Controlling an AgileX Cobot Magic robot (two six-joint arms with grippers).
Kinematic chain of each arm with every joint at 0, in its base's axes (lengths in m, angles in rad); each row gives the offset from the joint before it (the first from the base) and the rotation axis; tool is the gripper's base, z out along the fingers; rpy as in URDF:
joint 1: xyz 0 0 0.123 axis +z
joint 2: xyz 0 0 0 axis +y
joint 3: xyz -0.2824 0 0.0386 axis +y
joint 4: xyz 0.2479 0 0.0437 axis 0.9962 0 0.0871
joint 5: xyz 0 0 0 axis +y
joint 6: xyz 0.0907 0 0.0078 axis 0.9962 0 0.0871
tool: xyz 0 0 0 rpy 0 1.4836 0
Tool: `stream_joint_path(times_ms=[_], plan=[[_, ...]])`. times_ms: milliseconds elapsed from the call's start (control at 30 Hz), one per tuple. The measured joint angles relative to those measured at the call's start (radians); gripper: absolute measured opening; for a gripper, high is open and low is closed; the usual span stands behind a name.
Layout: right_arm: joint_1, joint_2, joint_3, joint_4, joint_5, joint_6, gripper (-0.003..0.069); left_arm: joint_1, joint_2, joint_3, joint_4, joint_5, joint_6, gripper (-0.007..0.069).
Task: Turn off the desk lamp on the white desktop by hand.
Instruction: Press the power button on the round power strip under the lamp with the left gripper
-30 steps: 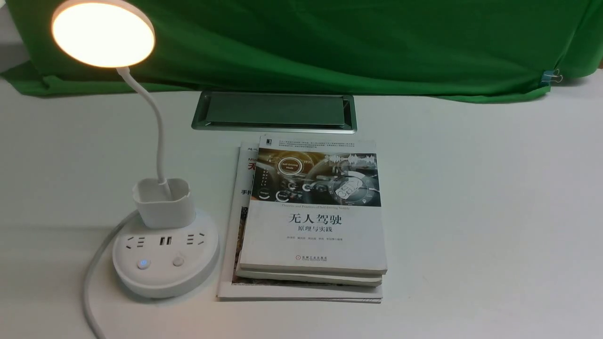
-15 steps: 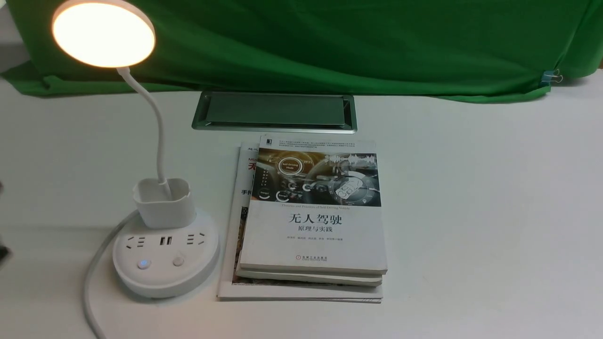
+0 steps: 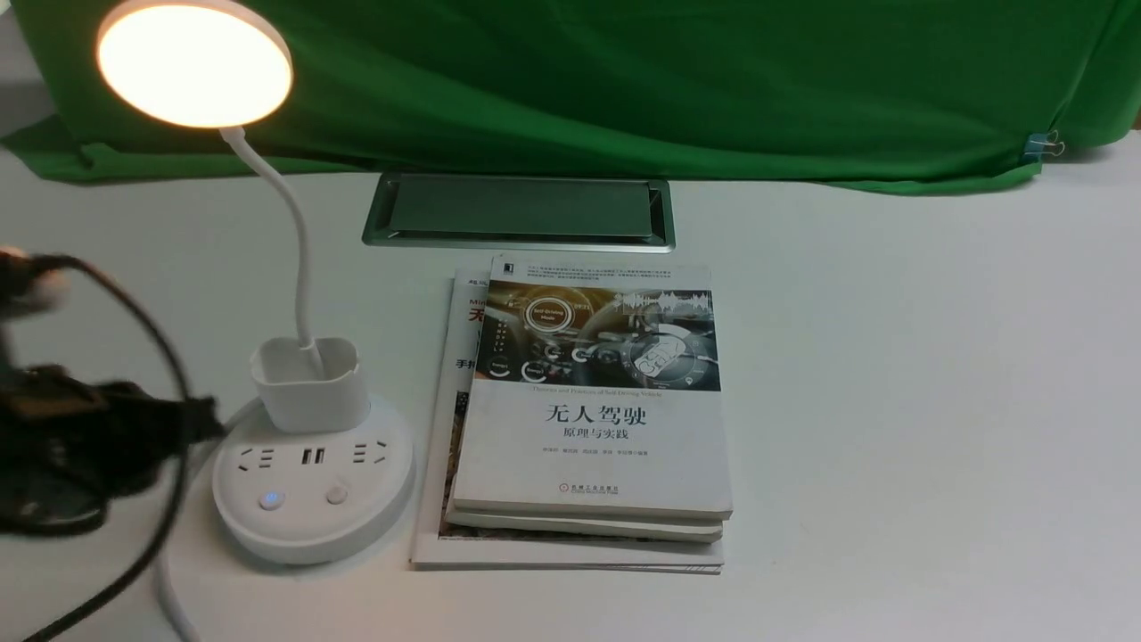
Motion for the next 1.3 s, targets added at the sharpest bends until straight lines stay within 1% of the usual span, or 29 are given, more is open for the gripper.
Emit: stream_joint_path(times_ms=[67,133,167,200,233,267,367,433,600,800,933,1067,1167,1300], plan=[[0.0,0.0,0.0,0.0,0.0,0.0,0.0036,-0.041,0.086,-0.088,-0.011,0.1,0.063,0.0019],[0.0,0.0,0.0,0.0,0.0,0.0,0.0036,-0.093,0.14,-0.149,0.023,0.148,0.062,0.0019],[0.0,0.0,0.0,0.0,0.0,0.0,0.0036,-0.147,0.181,-0.19,0.087,0.173,0.007,0.0019],[0.0,0.0,0.0,0.0,0.0,0.0,0.0036,-0.178,0.209,-0.213,0.146,0.192,-0.042,0.0019],[0.0,0.0,0.0,0.0,0.0,0.0,0.0036,-0.186,0.222,-0.224,0.179,0.195,-0.055,0.0019],[0.0,0.0,0.0,0.0,0.0,0.0,0.0036,-0.241,0.262,-0.248,0.285,0.219,-0.158,0.0019],[0.0,0.0,0.0,0.0,-0.001,0.0,0.0036,-0.337,0.357,-0.279,0.509,0.24,-0.346,0.0019],[0.0,0.0,0.0,0.0,-0.001,0.0,0.0036,-0.364,0.396,-0.284,0.566,0.234,-0.408,0.0019],[0.0,0.0,0.0,0.0,-0.001,0.0,0.0036,-0.373,0.461,-0.285,0.61,0.215,-0.447,0.0019],[0.0,0.0,0.0,0.0,-0.001,0.0,0.0036,-0.375,0.467,-0.313,0.651,0.2,-0.45,0.0019],[0.0,0.0,0.0,0.0,-0.001,0.0,0.0036,-0.375,0.469,-0.321,0.644,0.199,-0.45,0.0019],[0.0,0.0,0.0,0.0,-0.001,0.0,0.0036,-0.375,0.503,-0.286,0.619,0.167,-0.45,0.0019],[0.0,0.0,0.0,0.0,-0.001,0.0,0.0036,-0.375,0.513,-0.279,0.626,0.13,-0.45,0.0019],[0.0,0.0,0.0,0.0,-0.001,0.0,0.0036,-0.375,0.498,-0.284,0.626,0.135,-0.45,0.0019]])
